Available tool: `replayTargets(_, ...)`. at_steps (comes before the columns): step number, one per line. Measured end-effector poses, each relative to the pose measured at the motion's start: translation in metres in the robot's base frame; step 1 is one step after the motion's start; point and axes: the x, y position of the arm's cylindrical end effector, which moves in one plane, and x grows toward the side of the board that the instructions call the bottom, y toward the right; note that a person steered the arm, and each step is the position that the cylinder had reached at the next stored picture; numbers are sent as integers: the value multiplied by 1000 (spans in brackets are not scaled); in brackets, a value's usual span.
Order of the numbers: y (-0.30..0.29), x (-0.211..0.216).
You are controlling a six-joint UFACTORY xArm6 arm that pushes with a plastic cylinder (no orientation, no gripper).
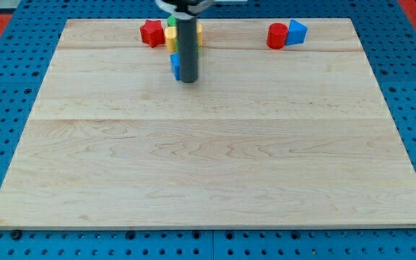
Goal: Push the blue cube to the green star
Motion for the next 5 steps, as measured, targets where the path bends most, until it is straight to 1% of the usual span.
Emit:
replayTargets(1,-18,-3)
replayTargets(2,14,-1)
replayTargets(4,22,-22)
replayTargets(5,33,-18)
